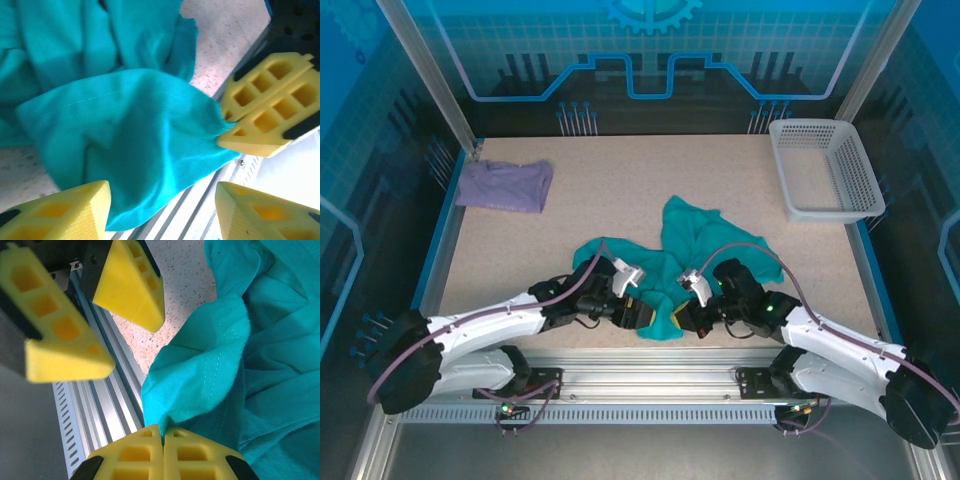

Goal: Fold the inside-out t-shirt

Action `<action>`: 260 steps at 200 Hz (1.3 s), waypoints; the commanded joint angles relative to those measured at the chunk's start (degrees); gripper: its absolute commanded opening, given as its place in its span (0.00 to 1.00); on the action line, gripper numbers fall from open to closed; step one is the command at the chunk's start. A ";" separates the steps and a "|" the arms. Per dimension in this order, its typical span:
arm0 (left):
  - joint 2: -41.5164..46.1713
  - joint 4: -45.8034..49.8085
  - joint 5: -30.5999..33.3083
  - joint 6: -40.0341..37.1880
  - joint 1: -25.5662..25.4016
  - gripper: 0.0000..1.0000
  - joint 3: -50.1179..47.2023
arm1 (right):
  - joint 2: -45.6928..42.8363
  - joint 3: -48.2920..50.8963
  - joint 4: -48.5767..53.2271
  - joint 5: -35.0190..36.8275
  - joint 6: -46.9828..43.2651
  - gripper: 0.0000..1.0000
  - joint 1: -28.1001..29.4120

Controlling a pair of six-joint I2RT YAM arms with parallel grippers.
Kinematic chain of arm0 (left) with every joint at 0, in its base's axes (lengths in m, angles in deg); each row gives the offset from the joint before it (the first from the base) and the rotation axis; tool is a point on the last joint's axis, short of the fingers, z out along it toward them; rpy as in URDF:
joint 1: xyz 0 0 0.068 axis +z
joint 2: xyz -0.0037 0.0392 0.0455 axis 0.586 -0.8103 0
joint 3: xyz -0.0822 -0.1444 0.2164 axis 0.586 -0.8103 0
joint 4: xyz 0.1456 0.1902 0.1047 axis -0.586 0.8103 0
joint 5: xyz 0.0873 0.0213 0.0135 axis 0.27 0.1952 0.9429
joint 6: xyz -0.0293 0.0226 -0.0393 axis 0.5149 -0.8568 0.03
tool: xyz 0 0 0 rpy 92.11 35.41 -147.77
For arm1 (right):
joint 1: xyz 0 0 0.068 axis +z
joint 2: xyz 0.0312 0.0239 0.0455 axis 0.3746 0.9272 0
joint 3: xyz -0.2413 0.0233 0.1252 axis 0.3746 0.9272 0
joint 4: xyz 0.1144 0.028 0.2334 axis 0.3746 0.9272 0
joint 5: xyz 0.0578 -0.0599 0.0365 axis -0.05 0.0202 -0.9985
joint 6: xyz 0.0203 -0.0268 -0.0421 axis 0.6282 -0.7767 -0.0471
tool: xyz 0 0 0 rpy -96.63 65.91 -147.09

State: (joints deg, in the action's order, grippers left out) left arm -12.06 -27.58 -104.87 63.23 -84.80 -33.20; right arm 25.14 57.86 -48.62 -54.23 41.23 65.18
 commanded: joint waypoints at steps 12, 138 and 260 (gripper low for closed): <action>-3.35 -0.56 -2.72 -3.38 -0.64 0.57 3.68 | -1.31 0.41 -0.89 1.31 -1.11 0.00 0.59; -17.10 -1.52 -3.52 -3.14 -0.60 0.33 12.02 | -1.95 -0.01 0.04 1.50 -2.09 0.00 0.40; 6.16 4.14 6.95 -9.25 1.79 0.00 4.64 | -2.47 -10.43 7.56 13.12 3.55 0.45 -0.39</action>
State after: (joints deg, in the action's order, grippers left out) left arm -12.04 -28.25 -102.58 57.53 -84.80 -27.32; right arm 23.76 52.68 -44.22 -45.93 42.72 65.07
